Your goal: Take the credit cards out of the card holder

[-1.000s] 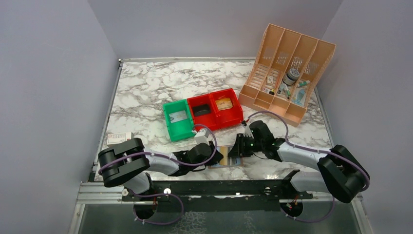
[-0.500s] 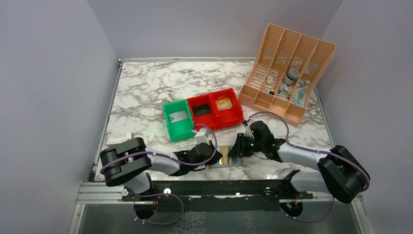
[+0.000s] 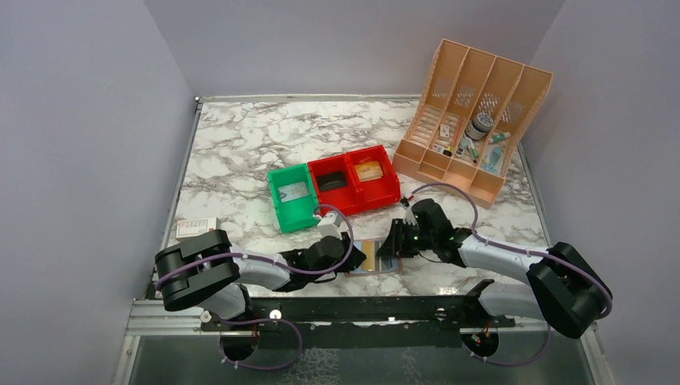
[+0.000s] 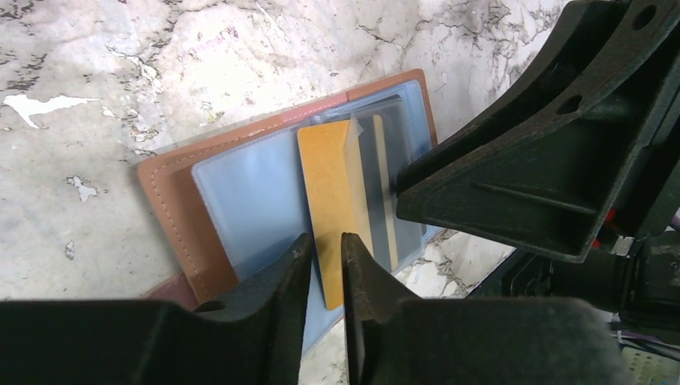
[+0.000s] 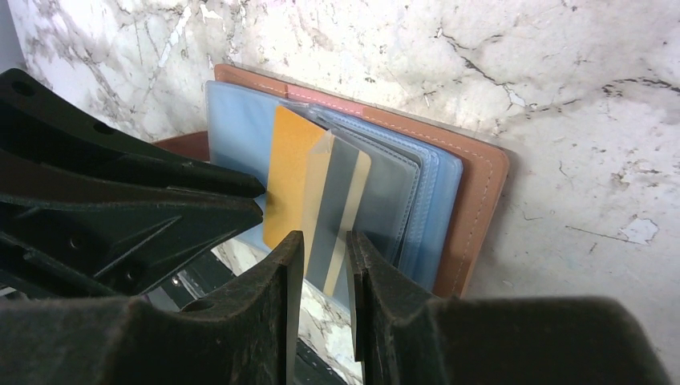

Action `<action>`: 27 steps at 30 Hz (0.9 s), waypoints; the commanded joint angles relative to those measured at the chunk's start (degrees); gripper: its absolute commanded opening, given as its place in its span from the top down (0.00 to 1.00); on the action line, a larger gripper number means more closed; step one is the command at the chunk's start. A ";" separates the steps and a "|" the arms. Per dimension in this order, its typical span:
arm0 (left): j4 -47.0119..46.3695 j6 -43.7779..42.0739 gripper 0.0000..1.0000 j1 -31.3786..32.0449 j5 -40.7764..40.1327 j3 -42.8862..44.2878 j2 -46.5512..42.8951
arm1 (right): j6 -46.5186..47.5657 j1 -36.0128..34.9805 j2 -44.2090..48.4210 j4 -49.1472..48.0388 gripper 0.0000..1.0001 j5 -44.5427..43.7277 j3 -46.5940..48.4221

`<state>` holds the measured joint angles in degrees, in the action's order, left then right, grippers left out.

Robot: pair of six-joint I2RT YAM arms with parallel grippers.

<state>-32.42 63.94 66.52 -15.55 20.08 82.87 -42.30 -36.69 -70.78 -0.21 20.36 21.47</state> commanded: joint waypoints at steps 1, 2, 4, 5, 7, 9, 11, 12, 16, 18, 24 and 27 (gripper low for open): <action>-0.47 -0.12 0.75 0.32 0.78 -1.02 -1.05 | 1.60 0.04 0.12 5.40 0.72 -5.71 -0.91; -0.52 -0.01 0.72 0.36 0.80 -1.10 -1.12 | 1.61 0.04 0.04 5.39 0.72 -5.62 -0.90; -0.48 -0.06 0.69 0.30 0.99 -1.14 -1.04 | 1.53 0.04 -0.13 5.27 0.72 -5.59 -0.91; -0.53 -0.34 0.67 0.35 1.17 -1.07 -0.93 | 1.52 0.04 -0.21 5.29 0.72 -5.59 -0.72; -0.47 -0.65 0.66 0.36 1.60 -0.76 -0.72 | 1.53 0.04 -0.15 5.39 0.72 -5.64 -0.59; -0.51 -0.78 0.66 0.31 1.97 -0.51 -0.36 | 1.44 0.04 0.11 5.54 0.72 -5.68 -0.47; -0.49 -0.93 0.65 0.35 2.31 -0.20 0.26 | 1.36 0.09 0.36 5.56 0.72 -5.62 -0.56; -0.45 -0.93 0.64 0.33 2.44 -0.12 0.90 | 1.36 0.04 0.52 5.55 0.72 -5.63 -0.62; -0.51 -1.17 0.63 0.36 3.51 0.63 2.18 | 0.81 0.08 0.69 4.60 0.72 -5.68 -1.43; -0.49 -1.15 0.63 0.36 3.68 0.66 2.65 | 0.56 0.04 0.49 4.46 0.72 -5.84 -1.40; -0.85 -0.28 0.63 0.32 4.45 0.74 4.43 | -0.05 0.06 1.28 4.44 0.72 -6.48 -1.77; -3.14 0.60 0.64 0.34 4.25 0.13 5.89 | 0.01 0.04 0.96 3.71 0.72 -5.10 -2.23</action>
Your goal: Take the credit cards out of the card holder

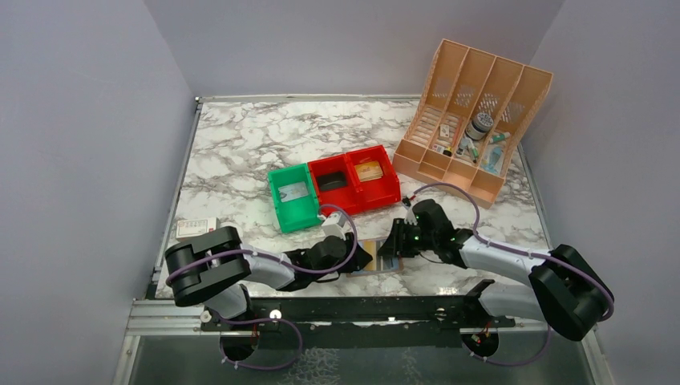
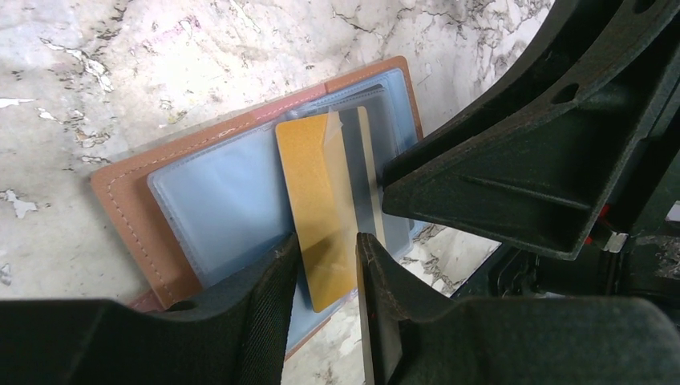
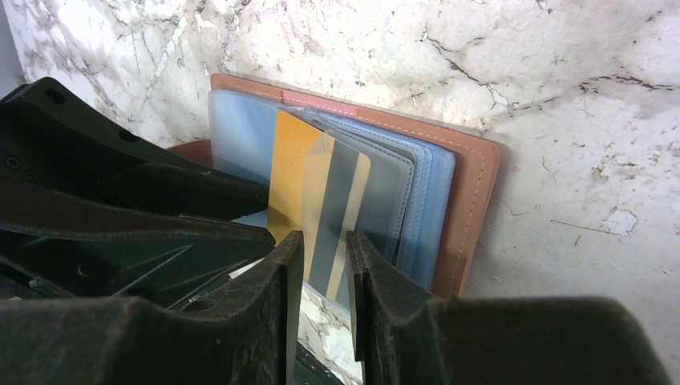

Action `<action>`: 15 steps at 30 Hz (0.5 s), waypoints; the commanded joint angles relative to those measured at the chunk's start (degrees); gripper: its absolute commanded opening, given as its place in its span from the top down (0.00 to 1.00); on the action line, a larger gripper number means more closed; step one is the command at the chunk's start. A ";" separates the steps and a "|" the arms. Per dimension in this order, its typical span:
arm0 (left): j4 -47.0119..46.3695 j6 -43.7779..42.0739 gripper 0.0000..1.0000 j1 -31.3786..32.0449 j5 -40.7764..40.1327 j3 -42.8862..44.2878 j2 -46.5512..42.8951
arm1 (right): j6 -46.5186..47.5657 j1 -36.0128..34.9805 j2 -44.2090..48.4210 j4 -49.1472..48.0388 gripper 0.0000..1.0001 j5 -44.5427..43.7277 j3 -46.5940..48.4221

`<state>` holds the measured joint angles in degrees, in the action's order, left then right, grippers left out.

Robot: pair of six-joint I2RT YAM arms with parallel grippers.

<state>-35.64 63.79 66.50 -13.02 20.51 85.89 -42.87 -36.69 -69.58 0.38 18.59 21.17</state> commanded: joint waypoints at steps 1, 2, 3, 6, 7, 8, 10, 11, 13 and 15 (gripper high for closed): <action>-0.40 0.97 0.66 0.33 1.61 -0.38 3.15 | 0.78 0.04 -0.35 3.65 0.72 -3.63 -1.86; -0.73 1.05 0.68 0.36 1.64 -0.46 3.29 | 0.92 0.04 -0.35 4.07 0.72 -4.07 -1.80; -1.05 1.18 0.68 0.30 1.67 -0.47 3.38 | 0.94 0.04 0.02 4.17 0.72 -4.43 -1.94; -1.42 1.00 0.72 0.38 1.88 -0.16 3.75 | 0.91 0.04 1.35 4.14 0.72 -4.53 -2.81; -1.57 1.01 0.74 0.38 2.00 -0.01 3.88 | 0.82 0.04 1.71 3.98 0.72 -4.46 -3.06; -1.69 1.07 0.76 0.38 2.09 0.16 4.00 | 0.78 0.04 1.89 4.04 0.72 -4.44 -3.03; -1.87 0.98 0.80 0.36 2.12 0.30 4.03 | 1.07 0.08 1.87 4.65 0.72 -4.84 -2.69; -2.01 0.90 0.83 0.37 1.92 0.27 3.93 | 1.11 0.09 1.71 5.09 0.72 -5.18 -2.28; -2.07 0.86 0.90 0.38 1.52 0.17 3.54 | 1.91 0.04 1.29 6.16 0.72 -5.65 -1.35; -1.96 0.67 0.96 0.37 0.99 -0.22 2.82 | 2.28 0.04 0.90 6.96 0.72 -5.95 -0.62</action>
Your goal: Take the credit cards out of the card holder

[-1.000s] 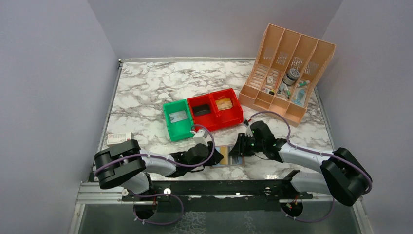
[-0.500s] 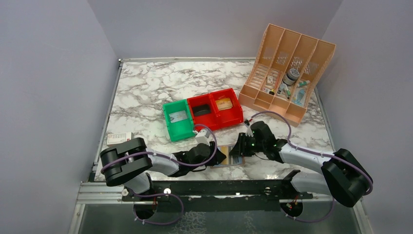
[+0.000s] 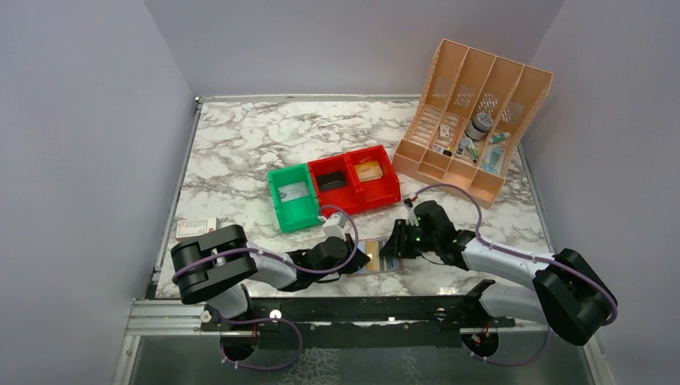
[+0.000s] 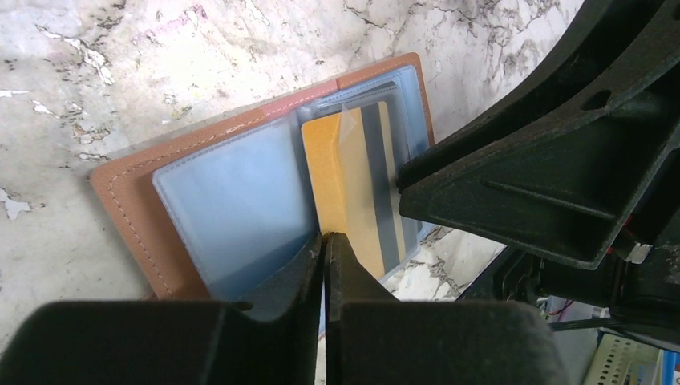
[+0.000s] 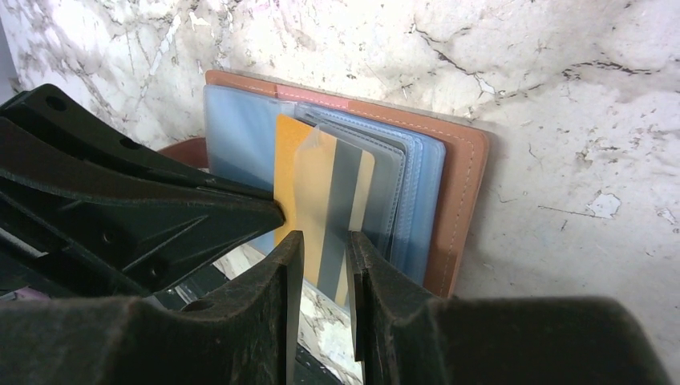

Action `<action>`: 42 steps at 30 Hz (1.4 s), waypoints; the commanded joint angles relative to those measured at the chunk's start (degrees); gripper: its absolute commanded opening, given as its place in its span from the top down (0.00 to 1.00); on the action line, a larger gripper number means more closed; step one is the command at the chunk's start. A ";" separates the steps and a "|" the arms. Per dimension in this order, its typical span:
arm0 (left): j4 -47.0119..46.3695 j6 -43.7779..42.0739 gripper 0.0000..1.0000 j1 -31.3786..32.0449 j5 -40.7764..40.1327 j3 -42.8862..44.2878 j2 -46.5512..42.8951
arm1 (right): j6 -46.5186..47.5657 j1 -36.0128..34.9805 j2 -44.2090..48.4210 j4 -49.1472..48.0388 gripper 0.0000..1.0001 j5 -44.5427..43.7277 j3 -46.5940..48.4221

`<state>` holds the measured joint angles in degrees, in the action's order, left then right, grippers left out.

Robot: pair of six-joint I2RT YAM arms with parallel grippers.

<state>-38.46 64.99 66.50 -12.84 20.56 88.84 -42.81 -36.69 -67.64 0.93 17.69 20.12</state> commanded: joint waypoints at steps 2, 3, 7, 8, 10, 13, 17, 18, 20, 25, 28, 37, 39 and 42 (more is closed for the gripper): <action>0.91 -0.44 1.00 0.32 0.01 -0.78 -1.01 | 2.30 0.04 -1.18 6.82 0.72 -5.37 0.86; 0.88 -0.40 1.00 0.38 -0.33 -1.18 -1.47 | 2.30 0.04 -1.23 6.81 0.72 -5.45 0.95; 0.87 -0.13 1.00 0.38 -1.01 -2.40 -3.02 | 2.33 0.04 -1.40 6.31 0.72 -5.05 0.56; 0.86 -0.04 1.00 0.35 -1.04 -2.71 -3.37 | 2.25 0.04 -1.51 6.08 0.72 -5.04 0.40; 0.88 0.04 1.00 0.36 -1.34 -3.37 -4.23 | 1.92 0.04 -1.84 5.55 0.72 -4.80 0.07; 0.84 0.09 1.00 0.34 -1.57 -3.84 -5.05 | 1.75 0.06 -2.14 4.73 0.72 -3.96 -0.33; 0.85 -0.36 0.98 0.34 -0.67 -3.24 -4.22 | 1.77 0.04 -1.77 4.99 0.72 -3.83 -0.32; 0.85 -0.25 0.96 0.35 -0.50 -2.97 -3.81 | 1.87 0.04 -1.63 5.11 0.72 -3.70 -0.15; 0.92 -0.19 0.92 0.35 -0.20 -2.49 -3.35 | 2.73 0.04 -1.24 5.40 0.72 -2.62 0.71; 0.87 0.68 0.92 0.38 -0.78 -3.80 -4.22 | 5.50 0.04 0.84 6.66 0.70 0.82 3.91; 0.89 1.57 0.92 0.32 -2.11 -5.38 -5.52 | 7.21 0.04 0.92 6.17 0.69 4.83 5.27; 0.76 -0.34 0.76 0.37 -0.96 -3.87 -4.80 | 7.76 0.04 -7.67 1.90 0.69 6.41 3.61; 0.64 -0.18 0.73 0.34 -0.71 -3.56 -4.26 | 6.86 0.06 -9.14 1.57 0.70 3.98 2.48; 0.28 0.24 0.69 0.43 -0.62 -3.37 -3.49 | 5.67 0.04 -9.23 0.29 0.71 2.76 0.61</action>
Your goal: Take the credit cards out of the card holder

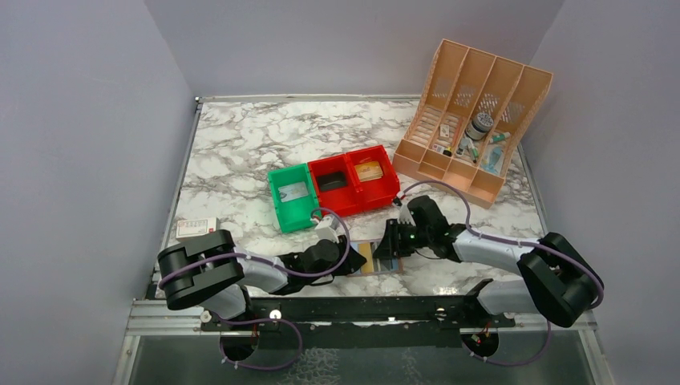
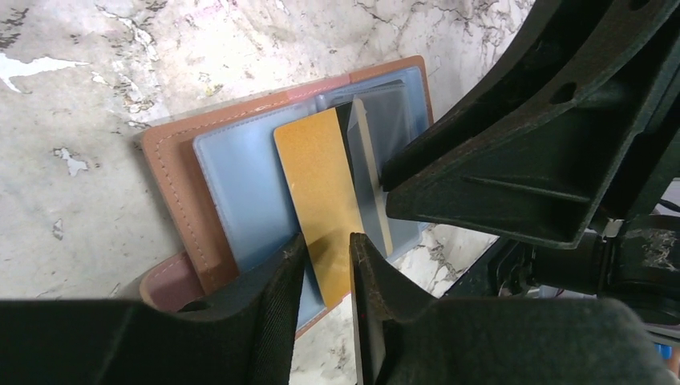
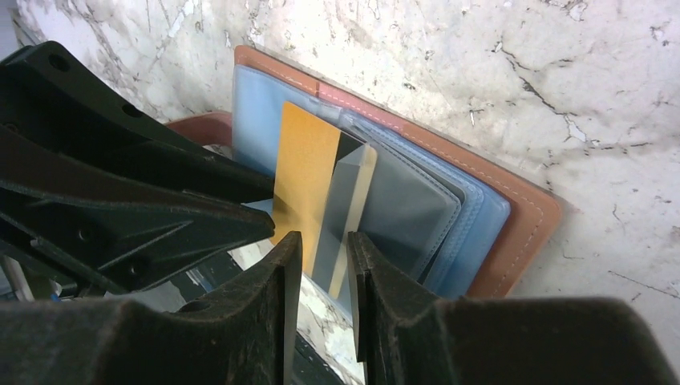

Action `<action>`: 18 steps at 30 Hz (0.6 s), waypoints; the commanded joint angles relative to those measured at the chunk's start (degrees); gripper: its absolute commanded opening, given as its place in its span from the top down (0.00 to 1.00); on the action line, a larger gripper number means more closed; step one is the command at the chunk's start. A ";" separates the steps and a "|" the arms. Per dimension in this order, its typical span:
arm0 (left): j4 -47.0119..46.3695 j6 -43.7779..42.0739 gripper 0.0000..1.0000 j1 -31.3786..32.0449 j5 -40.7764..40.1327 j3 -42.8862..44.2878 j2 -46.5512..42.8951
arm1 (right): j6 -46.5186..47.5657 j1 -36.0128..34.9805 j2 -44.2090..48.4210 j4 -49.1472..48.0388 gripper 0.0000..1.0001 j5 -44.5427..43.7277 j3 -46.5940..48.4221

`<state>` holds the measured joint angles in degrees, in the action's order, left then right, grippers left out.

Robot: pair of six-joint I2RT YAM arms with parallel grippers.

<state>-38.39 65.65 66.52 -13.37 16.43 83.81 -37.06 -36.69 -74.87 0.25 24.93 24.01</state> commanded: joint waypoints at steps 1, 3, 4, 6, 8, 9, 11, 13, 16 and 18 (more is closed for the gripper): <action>0.10 -0.35 0.68 0.39 -0.04 0.84 1.85 | -0.22 0.05 -1.81 0.76 0.71 -4.65 -3.69; -0.23 -0.30 0.68 0.41 0.24 1.17 2.39 | -0.64 0.04 -1.46 0.44 0.72 -4.70 -4.21; -0.50 -0.27 0.69 0.40 0.43 1.29 2.59 | -0.77 0.09 -1.36 0.51 0.72 -4.68 -4.29; -1.34 -0.06 0.70 0.37 0.81 1.43 3.05 | -1.08 0.04 -1.15 0.91 0.72 -5.13 -4.23; -3.05 0.32 0.72 0.40 1.41 1.21 3.28 | -1.23 0.04 -0.98 0.71 0.72 -5.15 -4.43; -4.10 0.46 0.73 0.43 1.71 0.92 3.31 | -1.37 0.04 -0.90 0.61 0.72 -5.15 -4.41; -6.32 0.88 0.75 0.44 2.25 0.08 3.21 | -2.03 0.04 -0.96 -0.36 0.72 -4.78 -4.85; -8.53 1.13 0.76 0.45 2.57 -0.95 2.84 | -2.29 0.04 -1.27 -0.89 0.72 -4.55 -5.23; -11.40 1.22 0.78 0.45 3.26 -1.95 2.44 | -2.68 0.06 -1.88 -1.42 0.72 -4.86 -5.52; -12.71 0.73 0.79 0.42 3.94 -2.20 2.39 | -2.75 0.04 -2.31 -1.69 0.72 -4.85 -5.55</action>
<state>-44.34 66.28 66.50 -12.64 15.11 86.11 -40.58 -36.64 -74.61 -5.02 24.91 21.26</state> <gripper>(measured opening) 0.224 0.277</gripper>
